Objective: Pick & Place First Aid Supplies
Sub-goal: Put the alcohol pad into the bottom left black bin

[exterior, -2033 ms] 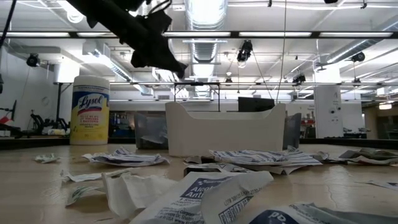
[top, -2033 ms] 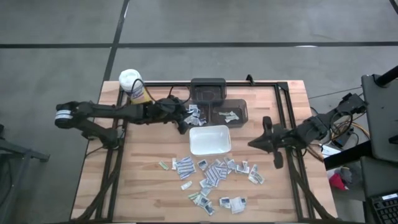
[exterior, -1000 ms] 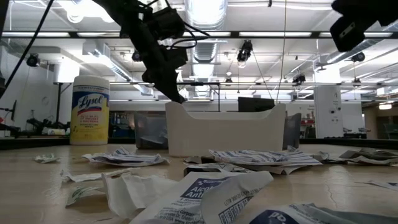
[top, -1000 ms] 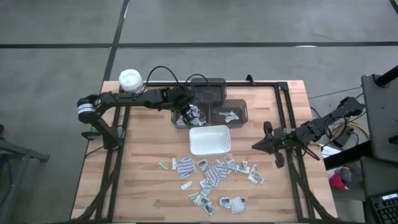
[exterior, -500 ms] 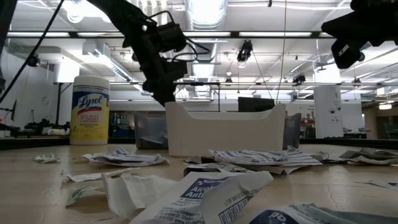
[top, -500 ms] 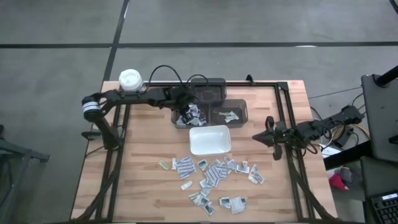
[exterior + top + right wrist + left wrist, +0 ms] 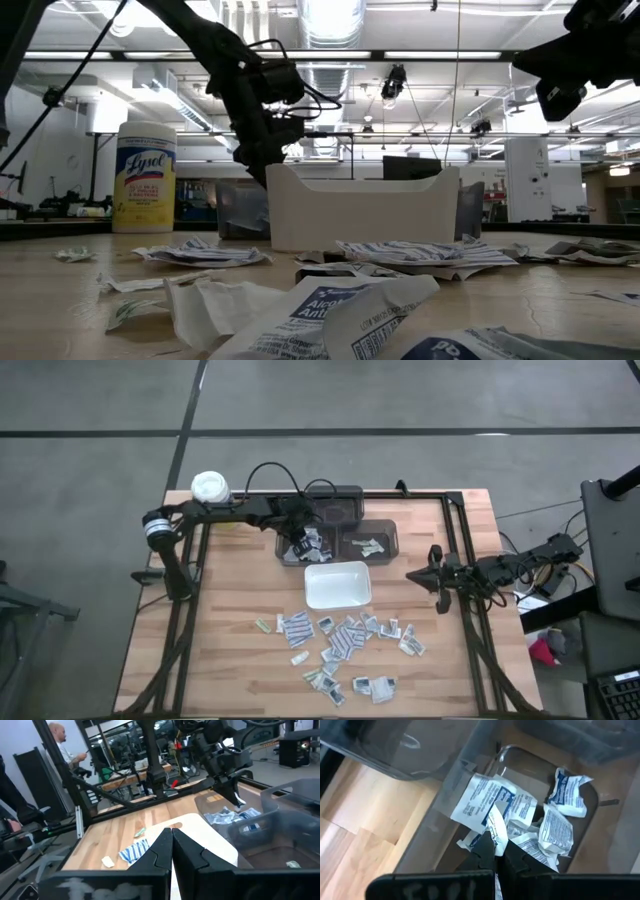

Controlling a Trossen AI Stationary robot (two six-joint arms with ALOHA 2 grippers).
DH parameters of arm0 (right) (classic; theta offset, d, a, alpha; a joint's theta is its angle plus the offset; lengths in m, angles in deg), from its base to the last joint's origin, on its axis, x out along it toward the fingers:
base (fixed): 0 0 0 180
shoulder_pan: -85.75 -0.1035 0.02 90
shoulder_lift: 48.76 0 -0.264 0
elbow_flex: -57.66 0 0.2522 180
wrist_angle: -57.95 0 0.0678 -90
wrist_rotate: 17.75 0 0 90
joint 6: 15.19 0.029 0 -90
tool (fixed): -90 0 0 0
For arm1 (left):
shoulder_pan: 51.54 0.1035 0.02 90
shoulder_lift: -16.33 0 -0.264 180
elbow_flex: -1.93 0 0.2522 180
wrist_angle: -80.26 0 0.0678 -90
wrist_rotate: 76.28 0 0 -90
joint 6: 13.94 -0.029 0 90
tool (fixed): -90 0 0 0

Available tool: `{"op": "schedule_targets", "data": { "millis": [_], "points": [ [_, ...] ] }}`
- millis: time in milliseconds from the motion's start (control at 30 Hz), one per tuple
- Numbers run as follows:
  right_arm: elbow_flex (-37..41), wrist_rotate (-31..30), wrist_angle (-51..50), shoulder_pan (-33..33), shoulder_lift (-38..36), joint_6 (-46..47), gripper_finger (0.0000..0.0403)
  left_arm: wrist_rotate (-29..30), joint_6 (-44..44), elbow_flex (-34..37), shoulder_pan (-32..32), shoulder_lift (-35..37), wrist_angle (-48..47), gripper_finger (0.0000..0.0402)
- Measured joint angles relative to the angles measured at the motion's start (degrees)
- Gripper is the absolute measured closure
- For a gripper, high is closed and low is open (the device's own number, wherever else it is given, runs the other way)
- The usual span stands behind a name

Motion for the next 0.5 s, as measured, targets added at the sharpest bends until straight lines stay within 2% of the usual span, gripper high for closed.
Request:
{"op": "schedule_targets", "data": {
  "millis": [200, 433, 500],
  "points": [
    [0.09, -0.02, -0.01, 0.00, 0.09, -0.16, 0.0394, 0.02, -0.10, 0.03, 0.00, -0.15, -0.09, 0.0369],
    [0.18, 0.00, -0.35, -0.02, 0.09, -0.22, 0.0394, 0.51, -1.60, 0.04, 0.00, -0.02, -0.25, 0.0285],
    [0.20, 0.00, -0.35, -0.02, 0.11, -0.22, 0.0394, 0.55, -1.58, -0.90, 0.00, 0.16, -2.89, 0.0260]
  ]
}}
